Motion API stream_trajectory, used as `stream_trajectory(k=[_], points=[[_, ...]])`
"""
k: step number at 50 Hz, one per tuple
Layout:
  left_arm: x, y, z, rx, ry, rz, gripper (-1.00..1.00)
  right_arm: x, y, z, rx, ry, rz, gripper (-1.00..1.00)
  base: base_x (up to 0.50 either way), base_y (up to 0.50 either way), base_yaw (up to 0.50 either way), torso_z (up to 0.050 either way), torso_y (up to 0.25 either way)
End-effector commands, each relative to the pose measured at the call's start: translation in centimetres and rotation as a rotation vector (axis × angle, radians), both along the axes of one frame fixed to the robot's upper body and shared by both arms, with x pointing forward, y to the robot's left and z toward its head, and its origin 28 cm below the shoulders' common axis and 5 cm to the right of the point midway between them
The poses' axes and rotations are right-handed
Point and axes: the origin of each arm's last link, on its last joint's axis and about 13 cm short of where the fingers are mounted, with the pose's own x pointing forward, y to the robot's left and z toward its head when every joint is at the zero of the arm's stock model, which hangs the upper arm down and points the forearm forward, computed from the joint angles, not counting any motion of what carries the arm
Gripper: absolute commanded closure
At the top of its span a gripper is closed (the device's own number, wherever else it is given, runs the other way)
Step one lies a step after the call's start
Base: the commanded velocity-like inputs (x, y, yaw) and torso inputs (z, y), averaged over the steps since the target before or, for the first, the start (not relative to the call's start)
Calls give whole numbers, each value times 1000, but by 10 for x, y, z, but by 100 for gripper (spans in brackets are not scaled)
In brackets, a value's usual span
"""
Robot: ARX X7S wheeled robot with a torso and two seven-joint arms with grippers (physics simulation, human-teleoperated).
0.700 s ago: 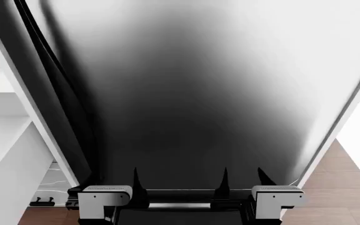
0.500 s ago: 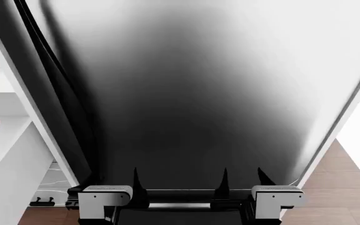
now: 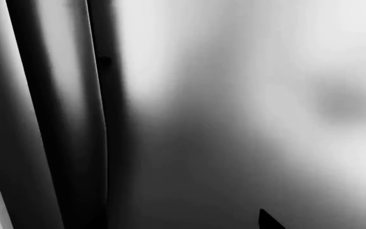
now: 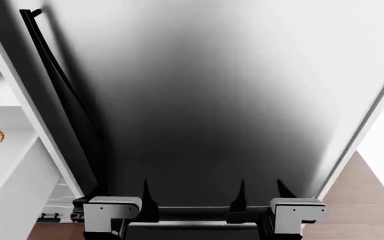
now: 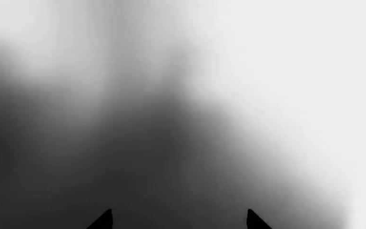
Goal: Place the bar in the bowl and close the drawer.
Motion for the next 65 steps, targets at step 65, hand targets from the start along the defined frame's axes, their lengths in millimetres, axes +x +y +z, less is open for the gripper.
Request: stream_trajectory(k=[65], points=[[-69, 45, 200, 185, -163, -114, -100, -80, -40, 190, -235, -215, -59, -100, 0, 101, 0, 50, 18]])
